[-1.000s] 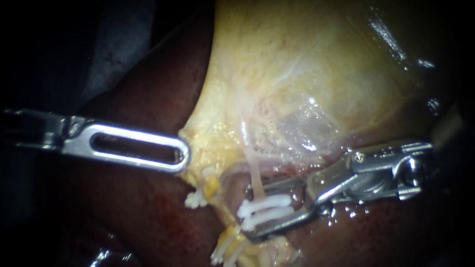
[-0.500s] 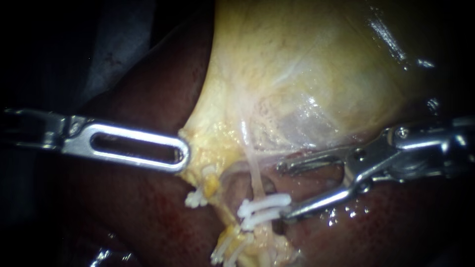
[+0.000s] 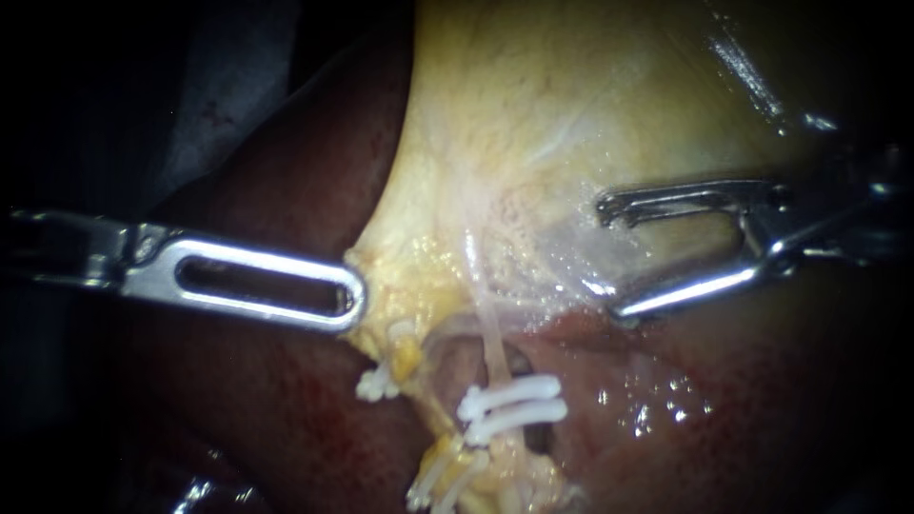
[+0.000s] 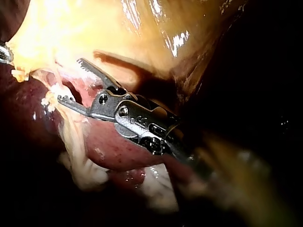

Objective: Going back second clip right tube

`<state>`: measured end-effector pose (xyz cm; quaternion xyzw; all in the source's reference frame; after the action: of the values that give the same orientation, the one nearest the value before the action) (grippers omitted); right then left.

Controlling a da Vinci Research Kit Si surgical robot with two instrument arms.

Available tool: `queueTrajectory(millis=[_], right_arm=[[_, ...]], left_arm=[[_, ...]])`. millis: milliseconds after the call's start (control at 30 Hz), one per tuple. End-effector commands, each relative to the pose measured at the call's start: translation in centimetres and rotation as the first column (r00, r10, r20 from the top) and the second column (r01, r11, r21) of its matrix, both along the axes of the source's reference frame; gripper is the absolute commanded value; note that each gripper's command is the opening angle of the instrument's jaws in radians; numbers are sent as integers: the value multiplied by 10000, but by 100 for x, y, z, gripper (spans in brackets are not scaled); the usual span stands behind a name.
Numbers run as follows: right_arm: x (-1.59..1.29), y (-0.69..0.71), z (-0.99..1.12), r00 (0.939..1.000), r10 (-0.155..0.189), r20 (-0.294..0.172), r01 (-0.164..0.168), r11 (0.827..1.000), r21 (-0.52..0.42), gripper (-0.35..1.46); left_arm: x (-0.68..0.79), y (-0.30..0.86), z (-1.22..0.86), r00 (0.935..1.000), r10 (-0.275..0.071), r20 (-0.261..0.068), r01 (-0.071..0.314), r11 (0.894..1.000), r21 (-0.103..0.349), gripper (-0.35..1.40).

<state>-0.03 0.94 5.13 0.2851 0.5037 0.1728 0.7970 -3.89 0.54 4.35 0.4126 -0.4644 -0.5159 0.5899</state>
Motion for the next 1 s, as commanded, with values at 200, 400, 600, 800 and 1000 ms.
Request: queueTrajectory(millis=[200,400,600,800,1000], right_arm=[[-4,-2,-1,10000,-88,-47,87,9999,-121,60],[-4,-4,-1,9999,-109,-62,108,9998,-181,60],[-4,-4,-1,9999,-107,-61,106,9998,-186,60],[-2,-6,1,10000,-78,-46,77,9997,-212,60],[-2,-7,1,10000,-75,-44,74,9997,-217,60]], left_arm=[[0,2,4,10000,3,1,-3,10000,-3,-35],[-7,-1,17,10000,-36,-52,35,10000,-74,-35],[-28,-7,35,9999,-88,-96,87,9998,-174,-35],[-58,-16,49,10000,62,-51,-63,9997,-225,-35],[-77,-22,59,9999,167,-24,-168,9995,-266,-35]])
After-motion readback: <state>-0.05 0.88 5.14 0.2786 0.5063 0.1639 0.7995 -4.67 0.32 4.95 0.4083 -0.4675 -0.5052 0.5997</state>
